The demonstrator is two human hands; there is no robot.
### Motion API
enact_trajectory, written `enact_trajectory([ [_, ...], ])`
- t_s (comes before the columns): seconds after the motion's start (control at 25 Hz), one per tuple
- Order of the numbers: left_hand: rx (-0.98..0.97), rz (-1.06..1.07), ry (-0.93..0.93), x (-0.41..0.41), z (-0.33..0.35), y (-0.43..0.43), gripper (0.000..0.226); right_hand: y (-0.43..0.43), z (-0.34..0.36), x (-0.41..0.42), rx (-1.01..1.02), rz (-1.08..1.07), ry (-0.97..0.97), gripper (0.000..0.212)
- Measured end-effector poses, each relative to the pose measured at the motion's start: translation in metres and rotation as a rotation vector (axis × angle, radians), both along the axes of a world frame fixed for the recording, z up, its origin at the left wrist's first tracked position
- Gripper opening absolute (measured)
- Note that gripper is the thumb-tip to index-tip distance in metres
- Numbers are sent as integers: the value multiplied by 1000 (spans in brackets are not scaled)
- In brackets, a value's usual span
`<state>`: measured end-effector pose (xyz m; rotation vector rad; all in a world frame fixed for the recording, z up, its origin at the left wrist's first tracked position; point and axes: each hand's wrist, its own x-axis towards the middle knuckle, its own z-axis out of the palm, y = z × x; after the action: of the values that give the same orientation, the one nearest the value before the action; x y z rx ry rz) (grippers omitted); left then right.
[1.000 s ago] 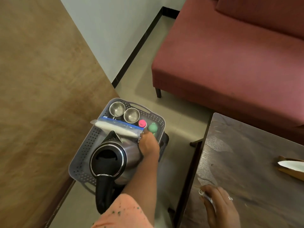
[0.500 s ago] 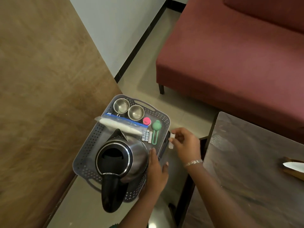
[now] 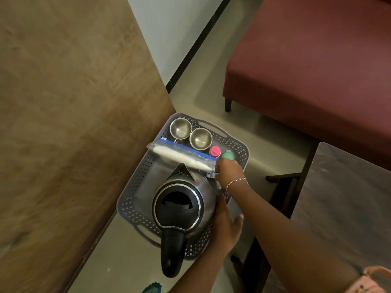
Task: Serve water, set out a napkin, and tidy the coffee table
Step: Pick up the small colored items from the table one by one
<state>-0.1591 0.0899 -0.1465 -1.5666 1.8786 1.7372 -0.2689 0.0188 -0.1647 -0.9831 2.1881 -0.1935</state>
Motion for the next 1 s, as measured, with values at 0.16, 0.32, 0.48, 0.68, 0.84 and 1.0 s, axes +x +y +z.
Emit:
enact_trajectory([
  [0.16,-26,-7,8,4,-7,1,65,3,-11,6,44,75,37,21],
  [0.32,-31,-23,24,5,-6,2,64,6,-14,10,52,129,79,21],
  [0.48,-80,-50,72,4,-9,6,80,16,1,-1,1,151,97,25],
  [0.68,-362,-349,-23,5,11,19,81,75,45,-14,-284,4,240,22],
  [0.84,-677,-630,-102,4,39,50,86,161,73,-14,-398,-77,419,25],
  [1.0,-689,-695,-154,3,66,91,78,257,84,-8,-443,-110,493,34],
])
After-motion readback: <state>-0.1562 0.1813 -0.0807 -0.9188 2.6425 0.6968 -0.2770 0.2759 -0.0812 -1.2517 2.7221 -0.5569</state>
